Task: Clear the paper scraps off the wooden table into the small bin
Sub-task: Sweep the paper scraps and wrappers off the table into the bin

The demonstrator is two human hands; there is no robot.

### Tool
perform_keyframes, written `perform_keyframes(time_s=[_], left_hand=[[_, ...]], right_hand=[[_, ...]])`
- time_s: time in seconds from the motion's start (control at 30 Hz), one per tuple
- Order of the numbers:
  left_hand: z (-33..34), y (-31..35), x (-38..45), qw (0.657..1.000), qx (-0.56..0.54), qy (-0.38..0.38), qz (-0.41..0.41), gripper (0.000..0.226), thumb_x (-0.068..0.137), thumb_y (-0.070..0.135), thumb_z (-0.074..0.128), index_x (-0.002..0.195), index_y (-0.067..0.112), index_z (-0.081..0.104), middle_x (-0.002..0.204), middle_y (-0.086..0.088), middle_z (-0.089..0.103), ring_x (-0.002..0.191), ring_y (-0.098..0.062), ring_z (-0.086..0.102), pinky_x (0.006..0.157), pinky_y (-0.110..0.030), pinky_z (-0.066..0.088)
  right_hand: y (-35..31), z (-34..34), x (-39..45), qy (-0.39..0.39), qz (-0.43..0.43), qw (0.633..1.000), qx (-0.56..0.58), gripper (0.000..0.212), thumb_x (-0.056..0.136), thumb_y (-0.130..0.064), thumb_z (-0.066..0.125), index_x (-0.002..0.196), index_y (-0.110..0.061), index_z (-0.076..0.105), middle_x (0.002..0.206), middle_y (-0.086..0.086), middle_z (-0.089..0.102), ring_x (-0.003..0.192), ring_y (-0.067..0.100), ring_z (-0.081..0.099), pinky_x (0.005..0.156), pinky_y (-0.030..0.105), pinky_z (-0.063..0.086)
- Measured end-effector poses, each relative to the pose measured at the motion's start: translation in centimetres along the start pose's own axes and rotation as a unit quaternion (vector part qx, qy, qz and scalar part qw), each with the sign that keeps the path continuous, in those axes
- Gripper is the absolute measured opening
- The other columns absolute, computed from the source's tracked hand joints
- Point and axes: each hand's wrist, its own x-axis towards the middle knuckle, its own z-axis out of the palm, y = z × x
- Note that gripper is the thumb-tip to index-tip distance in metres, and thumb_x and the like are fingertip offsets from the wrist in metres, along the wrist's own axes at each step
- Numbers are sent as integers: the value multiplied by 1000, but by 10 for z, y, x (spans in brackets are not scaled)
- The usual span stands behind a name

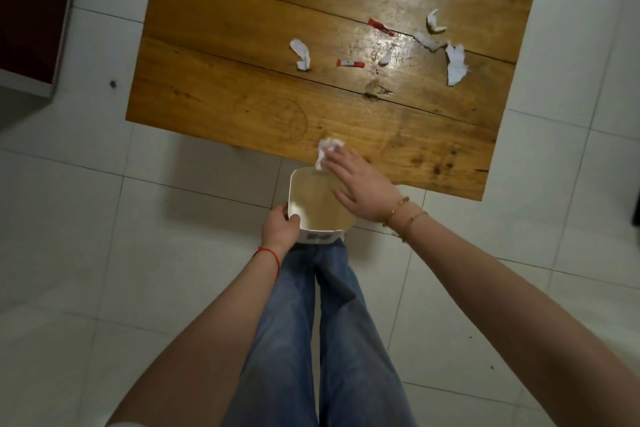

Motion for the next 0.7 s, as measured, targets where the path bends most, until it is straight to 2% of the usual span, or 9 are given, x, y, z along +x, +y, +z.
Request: perform_keyframes(time_s=[0.07, 0.13, 0.2, 0.27, 0.37, 0.43, 0.5, 0.63, 0.7], left_hand=[[-1, 1, 3, 1000, -5, 3, 6, 33, 88, 10, 50, 118, 4, 60, 112, -17, 67, 102, -33, 62, 78, -28, 42], [-2, 2, 6, 1000, -7, 0, 11, 32, 89, 13, 50, 119, 5, 60, 111, -16, 67, 101, -32, 62, 77, -28, 43], [-4, 3, 10, 1000, -3, -1, 14, 33, 89, 14, 50, 120, 5, 60, 111, -16, 67, 100, -32, 61, 76, -28, 42], [-7, 5, 13, 1000, 2, -1, 14, 35, 89, 13, 49, 122, 6, 59, 111, -16, 67, 100, -32, 61, 75, -28, 41], [-12, 7, 17, 1000, -1, -2, 24, 37, 89, 10, 47, 125, 8, 57, 111, -15, 67, 91, -27, 60, 73, -27, 41], [-14, 9, 20, 1000, -2, 0, 28, 37, 89, 8, 47, 124, 7, 57, 111, -15, 67, 84, -23, 57, 71, -26, 41], [-17, 10, 23, 1000, -9, 4, 26, 38, 89, 8, 47, 126, 7, 56, 112, -14, 67, 82, -19, 55, 71, -26, 41], [-21, 12, 28, 999, -21, 13, 24, 38, 89, 7, 47, 126, 8, 56, 113, -12, 67, 83, -18, 56, 71, -25, 41], [-23, 13, 29, 999, -25, 13, 23, 39, 89, 7, 47, 126, 8, 56, 113, -13, 67, 83, -17, 56, 71, -25, 41]], right_hand=[[-12, 6, -9, -23, -61, 998, 3, 52, 96, -35, 39, 143, -13, 36, 153, 12, 33, 144, 24, 23, 121, 41, 10], [-16, 5, -11, -15, -84, 996, 32, 48, 94, -30, 43, 139, -13, 42, 146, 13, 42, 138, 26, 34, 117, 42, 24], [-13, -6, -2, 33, -52, 997, 54, 47, 90, -29, 44, 136, -15, 45, 142, 11, 44, 130, 25, 43, 108, 40, 38], [-3, -24, 17, 97, 10, 993, 59, 46, 91, -32, 39, 134, -17, 44, 144, 9, 42, 125, 23, 45, 102, 39, 42], [23, -50, 55, 142, 119, 982, 39, 51, 97, -35, 33, 144, -15, 30, 154, 9, 27, 139, 25, 30, 114, 42, 30], [40, -61, 78, 131, 168, 977, 34, 58, 98, -36, 32, 149, -13, 17, 159, 9, 14, 147, 25, 12, 120, 39, 12], [52, -64, 96, 104, 193, 975, 37, 61, 99, -37, 33, 150, -12, 12, 160, 9, 7, 147, 25, 5, 119, 36, 4], [52, -60, 108, 81, 199, 976, 19, 62, 98, -40, 32, 150, -11, 13, 160, 10, 7, 147, 26, 3, 118, 36, 0], [38, -51, 99, 66, 133, 989, -18, 61, 97, -41, 32, 149, -13, 17, 159, 10, 13, 147, 26, 9, 118, 37, 2]])
